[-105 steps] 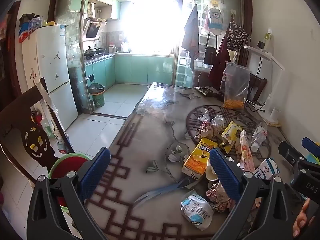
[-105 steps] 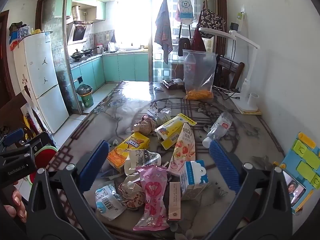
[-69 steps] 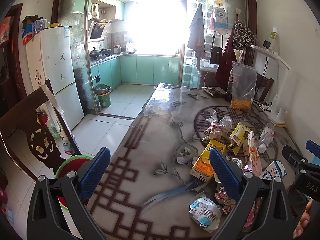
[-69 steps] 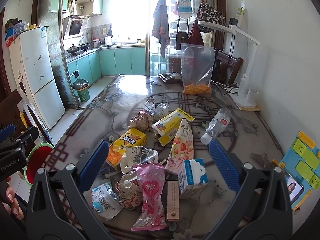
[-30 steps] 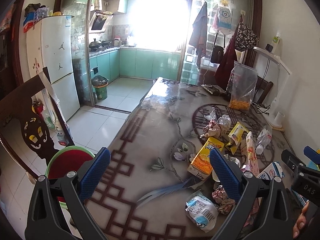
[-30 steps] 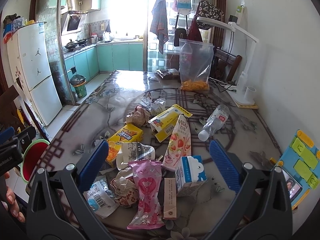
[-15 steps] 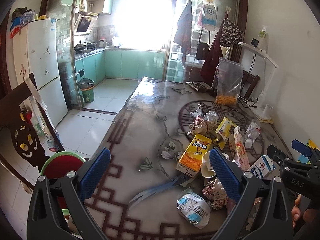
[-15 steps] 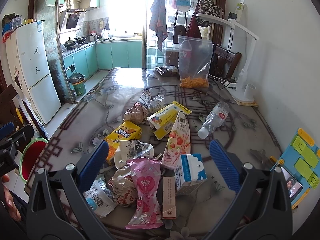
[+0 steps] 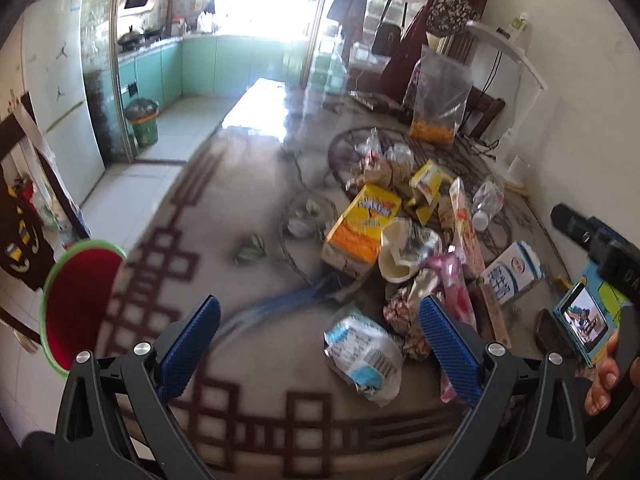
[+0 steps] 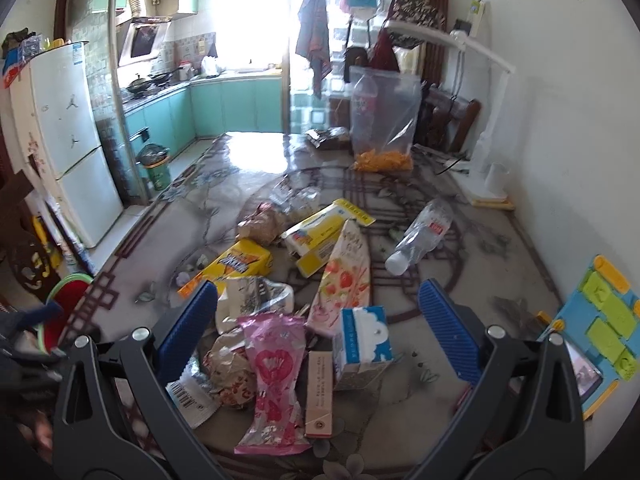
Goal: Collect trash
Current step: 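Grasp the white-blue snack bag with left gripper while right gripper grasps brown box, then carry both items to the red bucket and open both grippers over it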
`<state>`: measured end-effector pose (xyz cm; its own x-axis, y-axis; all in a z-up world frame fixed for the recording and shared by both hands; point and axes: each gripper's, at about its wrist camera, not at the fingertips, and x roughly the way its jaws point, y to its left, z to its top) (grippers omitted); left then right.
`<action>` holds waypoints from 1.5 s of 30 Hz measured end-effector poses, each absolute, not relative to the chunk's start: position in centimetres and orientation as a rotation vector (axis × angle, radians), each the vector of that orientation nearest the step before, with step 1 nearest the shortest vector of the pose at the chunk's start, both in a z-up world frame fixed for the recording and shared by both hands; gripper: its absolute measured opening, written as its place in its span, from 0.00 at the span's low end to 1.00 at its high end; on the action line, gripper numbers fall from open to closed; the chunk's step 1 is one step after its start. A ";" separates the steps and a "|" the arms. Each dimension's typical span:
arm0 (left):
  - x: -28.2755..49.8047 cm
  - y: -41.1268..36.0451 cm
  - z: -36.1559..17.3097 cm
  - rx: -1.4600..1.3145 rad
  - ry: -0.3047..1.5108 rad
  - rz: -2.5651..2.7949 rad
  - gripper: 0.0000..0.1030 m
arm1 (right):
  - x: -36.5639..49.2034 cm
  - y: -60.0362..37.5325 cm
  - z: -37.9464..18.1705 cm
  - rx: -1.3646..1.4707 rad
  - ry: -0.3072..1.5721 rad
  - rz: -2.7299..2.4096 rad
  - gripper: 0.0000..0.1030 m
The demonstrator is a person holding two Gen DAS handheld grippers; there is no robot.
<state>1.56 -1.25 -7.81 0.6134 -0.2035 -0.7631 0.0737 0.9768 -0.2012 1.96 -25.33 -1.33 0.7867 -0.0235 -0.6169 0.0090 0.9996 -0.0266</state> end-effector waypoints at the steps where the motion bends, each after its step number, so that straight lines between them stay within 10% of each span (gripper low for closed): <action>1: 1.7 -1.6 -9.2 -0.167 0.941 -0.162 0.92 | 2.0 -25.5 -1.6 -0.019 0.680 -0.005 0.97; 6: 2.2 -4.3 -13.5 -0.164 1.058 -0.201 0.91 | 1.8 -25.9 -3.6 -0.038 0.752 0.025 0.97; 12: 3.0 -5.2 -16.0 -0.183 1.143 -0.237 0.38 | 1.3 -26.0 -5.5 0.036 0.826 0.190 0.96; 19: 2.0 -3.8 -14.5 -0.159 1.060 -0.221 0.06 | 1.1 -24.6 -7.8 0.074 0.910 0.303 0.74; 27: 1.1 -1.8 -9.5 -0.110 0.909 -0.176 0.05 | 2.2 -24.4 -7.7 0.081 0.922 0.300 0.58; 42: 1.4 -1.2 -7.3 -0.081 0.872 -0.181 0.05 | 4.6 -28.3 -12.2 0.146 1.121 0.097 0.56; 45: 1.3 -0.9 -7.3 -0.083 0.871 -0.175 0.05 | 4.6 -28.3 -12.7 0.159 1.146 0.098 0.29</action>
